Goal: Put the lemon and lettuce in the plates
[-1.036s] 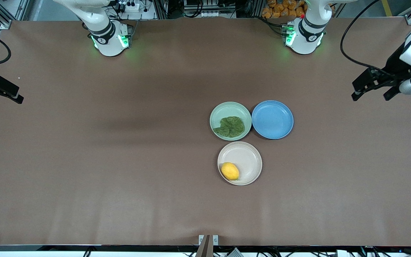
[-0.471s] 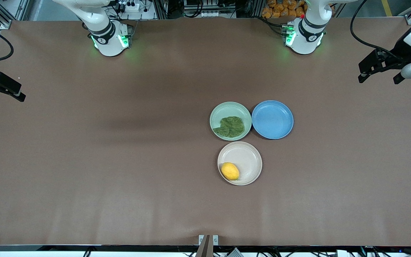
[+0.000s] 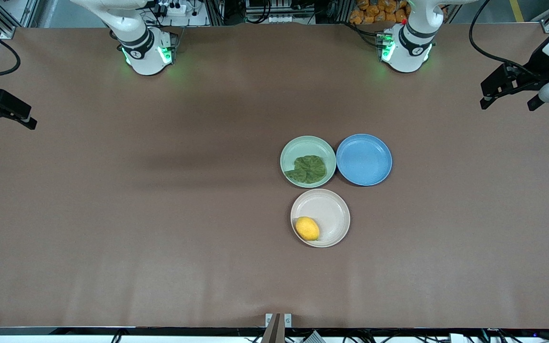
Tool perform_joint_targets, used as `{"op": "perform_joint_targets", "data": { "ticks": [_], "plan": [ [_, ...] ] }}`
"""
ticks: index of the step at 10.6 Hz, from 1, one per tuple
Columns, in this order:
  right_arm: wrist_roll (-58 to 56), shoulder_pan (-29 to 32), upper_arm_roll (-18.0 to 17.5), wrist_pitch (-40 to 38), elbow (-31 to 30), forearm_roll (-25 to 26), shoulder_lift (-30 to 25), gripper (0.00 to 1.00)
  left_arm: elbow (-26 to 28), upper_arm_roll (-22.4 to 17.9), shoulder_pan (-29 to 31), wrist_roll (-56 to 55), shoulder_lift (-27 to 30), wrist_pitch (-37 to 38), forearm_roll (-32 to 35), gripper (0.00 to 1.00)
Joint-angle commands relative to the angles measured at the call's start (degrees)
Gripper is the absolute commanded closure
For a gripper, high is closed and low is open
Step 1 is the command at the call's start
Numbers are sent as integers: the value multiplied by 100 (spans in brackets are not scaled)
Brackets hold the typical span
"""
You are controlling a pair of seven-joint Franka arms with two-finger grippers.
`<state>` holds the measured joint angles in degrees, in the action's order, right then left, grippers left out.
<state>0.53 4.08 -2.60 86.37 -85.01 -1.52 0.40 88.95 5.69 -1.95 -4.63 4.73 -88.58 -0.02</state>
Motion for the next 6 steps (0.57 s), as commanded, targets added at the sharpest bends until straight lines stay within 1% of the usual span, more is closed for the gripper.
{"op": "perform_joint_targets", "data": {
  "ticks": [1, 6],
  "plan": [
    [-88, -39, 31, -138, -86, 11, -137, 0, -159, -24, 28, 102, -60, 183, -6, 0],
    [-88, -48, 14, -375, -51, 81, -137, 0, -159, 2, 2, 76, -60, 226, -15, 0]
  ]
}}
